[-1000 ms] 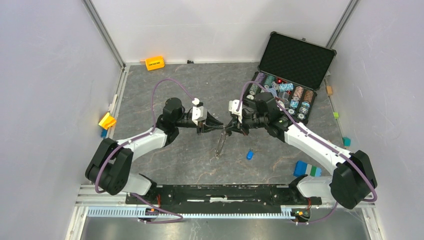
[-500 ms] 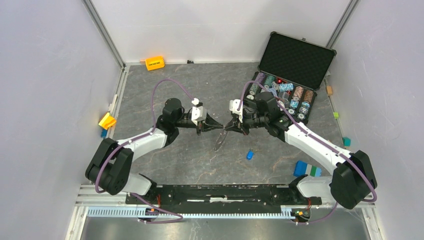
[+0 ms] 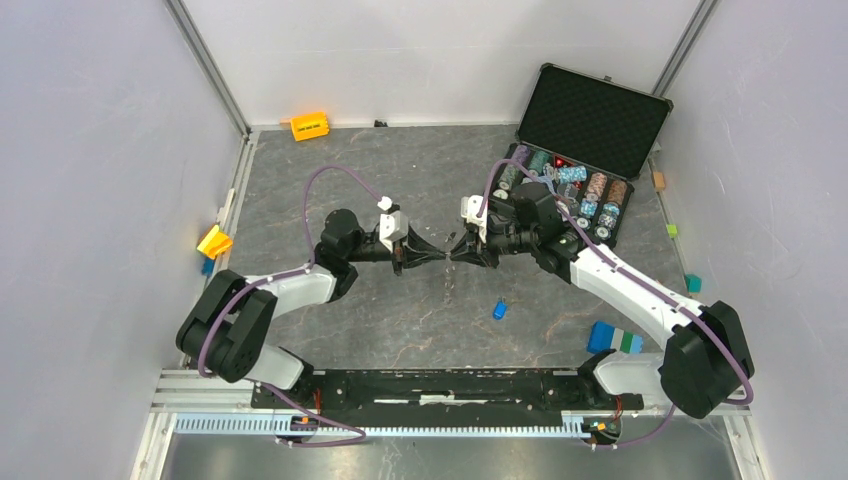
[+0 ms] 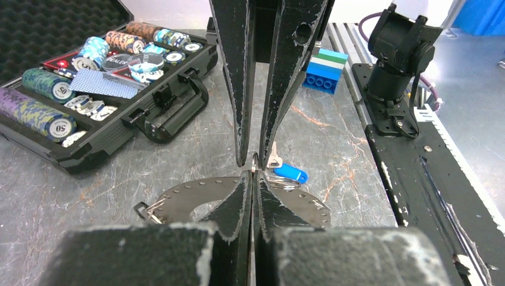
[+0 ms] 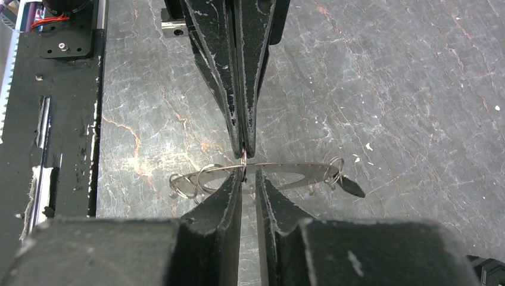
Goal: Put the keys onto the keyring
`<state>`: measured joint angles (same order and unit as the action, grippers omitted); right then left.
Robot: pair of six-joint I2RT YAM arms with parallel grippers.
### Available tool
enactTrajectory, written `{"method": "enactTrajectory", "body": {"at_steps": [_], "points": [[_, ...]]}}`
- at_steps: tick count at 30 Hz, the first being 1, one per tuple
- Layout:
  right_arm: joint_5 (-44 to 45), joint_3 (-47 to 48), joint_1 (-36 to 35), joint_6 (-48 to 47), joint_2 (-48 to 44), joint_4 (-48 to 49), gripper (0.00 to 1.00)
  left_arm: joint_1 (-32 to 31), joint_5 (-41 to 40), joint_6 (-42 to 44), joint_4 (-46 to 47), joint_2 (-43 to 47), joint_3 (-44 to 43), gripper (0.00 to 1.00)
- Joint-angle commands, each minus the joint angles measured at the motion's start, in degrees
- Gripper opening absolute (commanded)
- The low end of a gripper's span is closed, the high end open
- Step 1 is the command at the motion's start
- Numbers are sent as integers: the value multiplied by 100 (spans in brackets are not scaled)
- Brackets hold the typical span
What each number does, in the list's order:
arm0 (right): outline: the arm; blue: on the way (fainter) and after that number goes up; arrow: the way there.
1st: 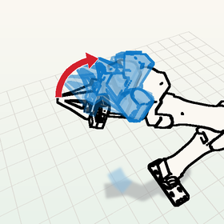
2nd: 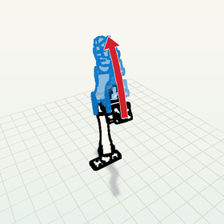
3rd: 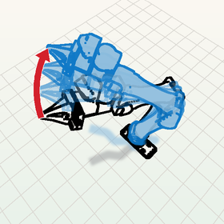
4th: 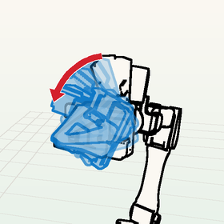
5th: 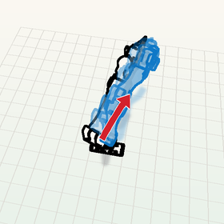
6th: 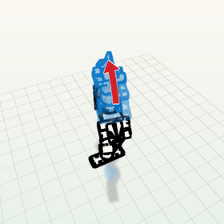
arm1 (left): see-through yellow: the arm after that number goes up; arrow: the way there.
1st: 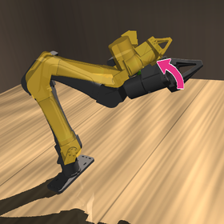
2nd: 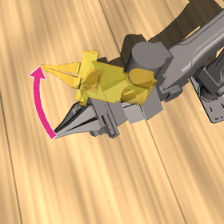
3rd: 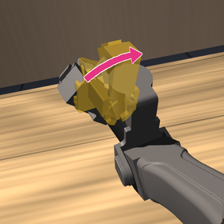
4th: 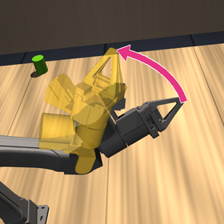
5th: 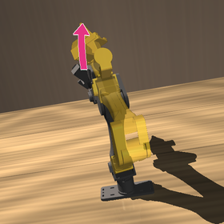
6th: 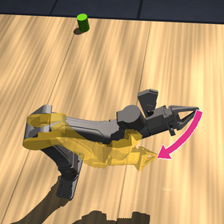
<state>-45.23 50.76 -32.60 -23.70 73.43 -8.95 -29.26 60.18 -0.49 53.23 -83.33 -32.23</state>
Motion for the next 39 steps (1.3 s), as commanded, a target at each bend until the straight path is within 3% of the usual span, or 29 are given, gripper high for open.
{"method": "enactTrajectory", "body": {"at_steps": [1,6,11,27,39], "points": [[-149,136,17,85,-74,294,19,-6,-7,-367,678,-10,0,2],[-189,136,17,127,-9,340,18,-2,10,-494,824,-49,17,2],[-223,153,16,131,14,351,7,-7,46,-555,925,-70,34,2],[-258,131,17,104,43,309,12,5,36,-887,1387,-241,47,2],[-227,118,21,50,58,227,9,7,37,-1090,1635,-330,50,2]]}}
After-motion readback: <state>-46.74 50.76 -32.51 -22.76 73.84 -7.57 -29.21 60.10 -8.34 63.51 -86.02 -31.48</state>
